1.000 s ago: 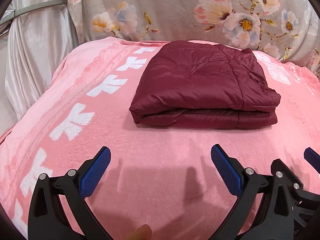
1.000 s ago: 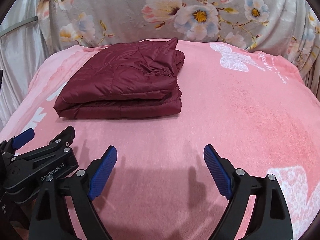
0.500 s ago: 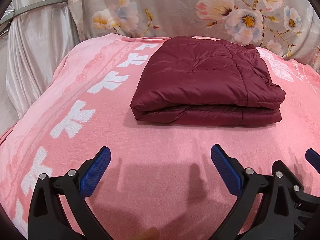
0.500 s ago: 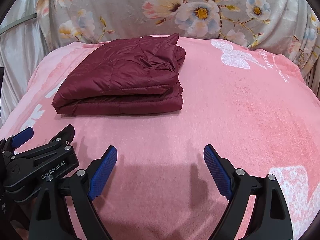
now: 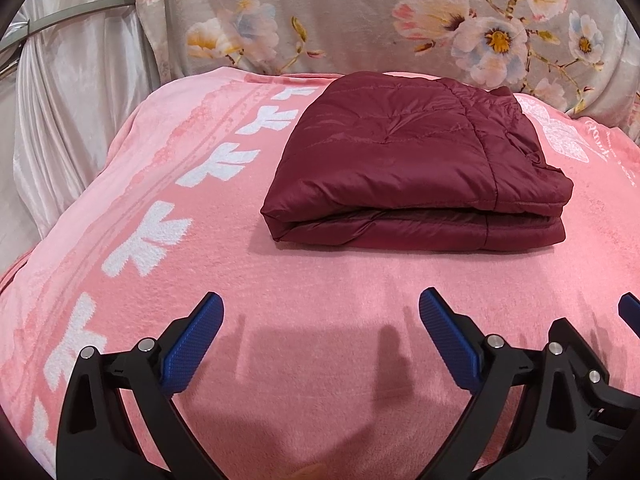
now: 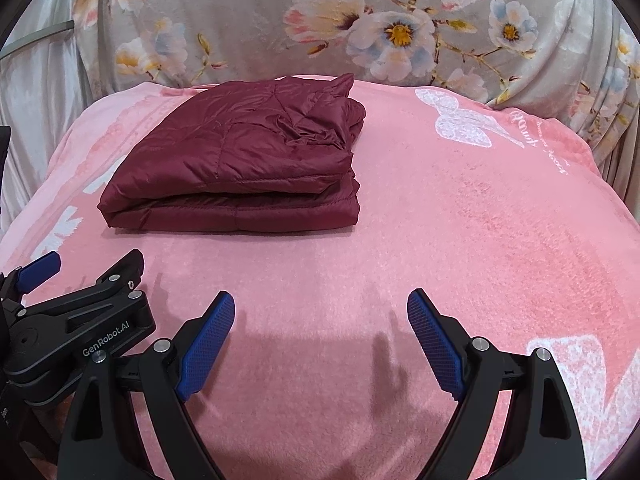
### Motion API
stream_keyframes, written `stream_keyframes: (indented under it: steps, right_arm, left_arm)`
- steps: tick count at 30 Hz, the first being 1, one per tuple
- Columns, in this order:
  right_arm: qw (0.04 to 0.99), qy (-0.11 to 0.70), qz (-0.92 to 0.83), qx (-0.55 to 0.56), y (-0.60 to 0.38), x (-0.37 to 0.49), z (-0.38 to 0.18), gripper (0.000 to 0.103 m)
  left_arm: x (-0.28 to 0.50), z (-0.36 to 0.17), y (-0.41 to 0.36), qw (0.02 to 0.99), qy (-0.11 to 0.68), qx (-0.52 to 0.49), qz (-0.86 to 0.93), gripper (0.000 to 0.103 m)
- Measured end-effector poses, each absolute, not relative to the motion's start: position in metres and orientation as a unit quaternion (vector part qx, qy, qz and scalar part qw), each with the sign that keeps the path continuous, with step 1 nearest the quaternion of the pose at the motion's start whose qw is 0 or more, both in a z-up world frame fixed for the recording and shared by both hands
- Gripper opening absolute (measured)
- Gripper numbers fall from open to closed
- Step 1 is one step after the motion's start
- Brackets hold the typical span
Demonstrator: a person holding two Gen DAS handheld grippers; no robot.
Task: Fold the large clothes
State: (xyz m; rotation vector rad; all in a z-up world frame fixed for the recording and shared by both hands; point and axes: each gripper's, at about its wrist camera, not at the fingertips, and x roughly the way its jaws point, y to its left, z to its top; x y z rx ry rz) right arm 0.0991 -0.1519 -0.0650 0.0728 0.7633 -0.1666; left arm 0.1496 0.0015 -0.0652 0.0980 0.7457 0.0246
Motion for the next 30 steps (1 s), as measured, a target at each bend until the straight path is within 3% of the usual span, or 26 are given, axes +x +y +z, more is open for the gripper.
stream_keyframes:
  steps: [30]
  right_arm:
    - [0.926, 0.365, -0.097, 0.019, -0.149, 0.0976, -0.0624, 0.086]
  left_arm:
    - [0.1501, -0.0666, 0.0019, 0.928, 0.368, 0.048, 0.008, 0.092]
